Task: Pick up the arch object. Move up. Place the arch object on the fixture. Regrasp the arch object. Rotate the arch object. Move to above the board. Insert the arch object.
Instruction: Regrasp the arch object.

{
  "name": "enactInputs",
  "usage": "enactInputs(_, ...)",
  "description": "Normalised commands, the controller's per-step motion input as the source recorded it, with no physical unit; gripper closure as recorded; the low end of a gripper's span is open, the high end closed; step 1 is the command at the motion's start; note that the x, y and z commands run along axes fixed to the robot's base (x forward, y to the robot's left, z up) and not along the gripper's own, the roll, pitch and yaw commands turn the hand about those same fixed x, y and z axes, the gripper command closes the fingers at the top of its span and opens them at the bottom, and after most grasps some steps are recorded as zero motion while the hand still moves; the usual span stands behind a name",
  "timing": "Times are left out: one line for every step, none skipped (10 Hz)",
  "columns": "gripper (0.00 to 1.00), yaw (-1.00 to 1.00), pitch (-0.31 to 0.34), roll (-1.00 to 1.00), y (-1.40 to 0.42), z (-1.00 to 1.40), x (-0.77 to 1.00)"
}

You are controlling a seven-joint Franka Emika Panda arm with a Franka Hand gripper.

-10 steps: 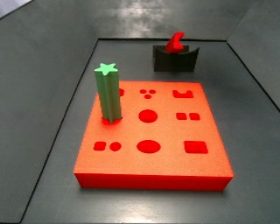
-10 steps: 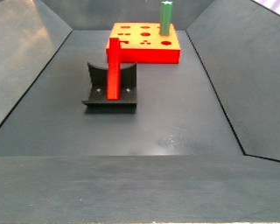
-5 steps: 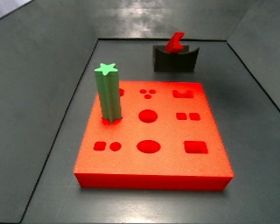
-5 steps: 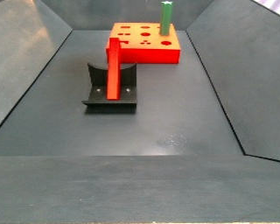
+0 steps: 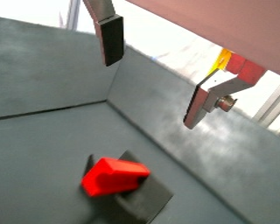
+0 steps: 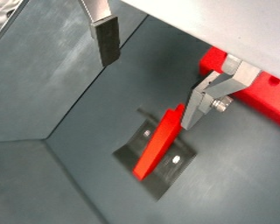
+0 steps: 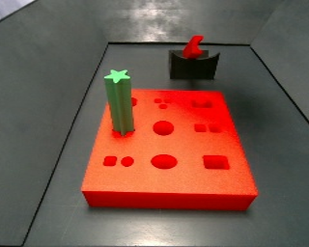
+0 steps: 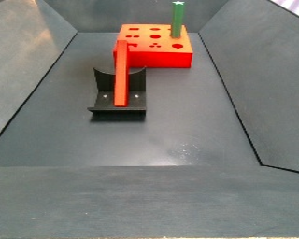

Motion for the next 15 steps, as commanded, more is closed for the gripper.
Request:
enactInputs(0.0, 0.12, 0.213, 1.0, -0.04, -0.01, 0.11)
enactInputs(0.0, 0.15, 0.235, 1.0, -0.05, 0.0, 0.1)
enactInputs(0.0, 0.21, 0.264, 1.0, -0.05, -0.01, 0.11)
enactInputs(0.0, 0.24, 0.262, 0.94, -0.05, -0.01, 0.11)
enactInputs(0.0, 0.26, 0.222, 0.75, -0.05, -0.01, 0.11)
enactInputs(0.0, 0.28, 0.163, 0.5, -0.06, -0.01, 0.11)
enactInputs(0.0, 0.29, 0.117, 0.32, -0.06, -0.01, 0.11)
enactInputs(0.0, 0.29, 0.072, 0.21, -0.04, 0.0, 0.11)
enactInputs(0.0, 0.26, 0.013, 0.16, -0.04, 0.0, 0.09)
enactInputs(0.0, 0.24, -0.015, 0.15, -0.05, -0.01, 0.08)
enactInputs(0.0, 0.13, -0.022, 0.04, 0.04, -1.0, 0.03)
enactInputs(0.0, 0.09, -0.033, 0.04, 0.04, -1.0, 0.04)
enactInputs(0.0, 0.07, -0.065, 0.04, 0.04, -1.0, 0.04)
enactInputs(0.0, 0.05, -0.088, 0.04, 0.04, -1.0, 0.05)
enactInputs(0.0, 0.03, -0.1, 0.05, 0.04, -1.0, 0.05)
